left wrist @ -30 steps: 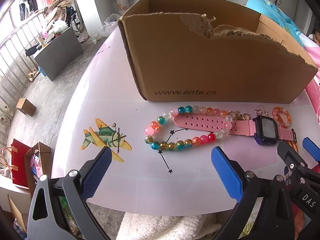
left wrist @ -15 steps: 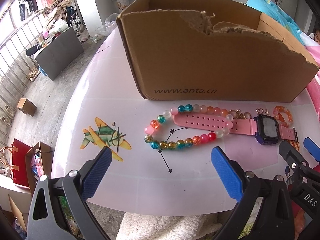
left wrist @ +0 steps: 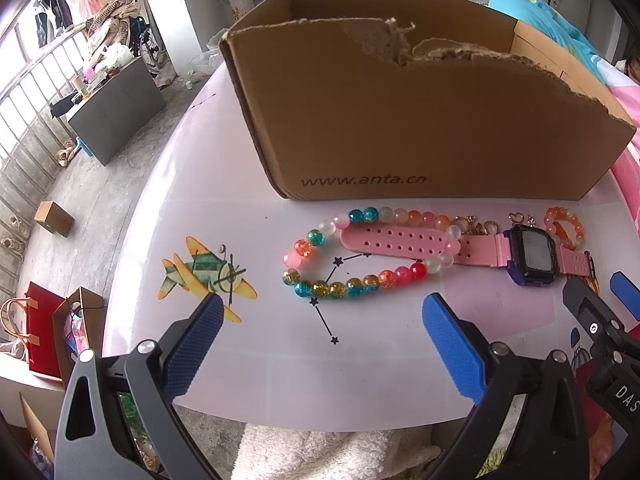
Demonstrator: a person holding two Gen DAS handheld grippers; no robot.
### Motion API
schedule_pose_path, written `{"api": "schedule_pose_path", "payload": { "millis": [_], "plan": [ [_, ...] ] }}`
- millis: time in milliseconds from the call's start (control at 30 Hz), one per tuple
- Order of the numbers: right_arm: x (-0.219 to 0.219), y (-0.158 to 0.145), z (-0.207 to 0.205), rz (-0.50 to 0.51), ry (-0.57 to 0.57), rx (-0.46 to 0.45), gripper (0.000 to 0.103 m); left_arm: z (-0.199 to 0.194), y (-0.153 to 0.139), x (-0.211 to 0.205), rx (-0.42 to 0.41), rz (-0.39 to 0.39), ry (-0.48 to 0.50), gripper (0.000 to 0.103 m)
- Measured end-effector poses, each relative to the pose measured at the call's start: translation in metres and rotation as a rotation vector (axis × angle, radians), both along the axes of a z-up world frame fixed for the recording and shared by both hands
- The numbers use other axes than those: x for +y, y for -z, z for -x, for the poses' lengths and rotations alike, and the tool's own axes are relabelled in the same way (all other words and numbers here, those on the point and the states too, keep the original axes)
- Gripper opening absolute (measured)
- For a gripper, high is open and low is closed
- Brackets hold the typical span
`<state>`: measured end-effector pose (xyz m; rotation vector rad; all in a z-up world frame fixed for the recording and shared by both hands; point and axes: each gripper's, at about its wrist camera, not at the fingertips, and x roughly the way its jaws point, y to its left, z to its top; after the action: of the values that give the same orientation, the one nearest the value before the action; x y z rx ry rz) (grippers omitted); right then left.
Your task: Organize jewelry
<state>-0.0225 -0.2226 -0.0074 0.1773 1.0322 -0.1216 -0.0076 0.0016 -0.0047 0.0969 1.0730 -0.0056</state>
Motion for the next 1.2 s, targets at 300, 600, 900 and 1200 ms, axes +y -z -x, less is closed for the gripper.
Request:
{"api": "schedule_pose_path", "payload": {
  "millis": [300,600,900,1200],
  "plan": [
    [-0.006,-0.020,-0.004,-0.001,-0.023,-0.096,0.096,0.010,-0.024,0.033,-0.143,0.212,0.058,0.097],
    [0.022,-0.033,-0.020,-0.121,-0.198,-0.161,0.073,0.013,-0.024,0.078,-0.218,0.395,0.078,0.097],
    [0.057,-0.011,-0.046,-0.231,-0.330,-0.041,0.037,0.002,-0.011,0.084,-0.226,0.314,0.044,0.097],
    [0.075,0.009,-0.066,-0.186,-0.353,0.044,0.028,-0.004,0.005,0.062,-0.222,0.140,0.134,0.081]
  ]
}}
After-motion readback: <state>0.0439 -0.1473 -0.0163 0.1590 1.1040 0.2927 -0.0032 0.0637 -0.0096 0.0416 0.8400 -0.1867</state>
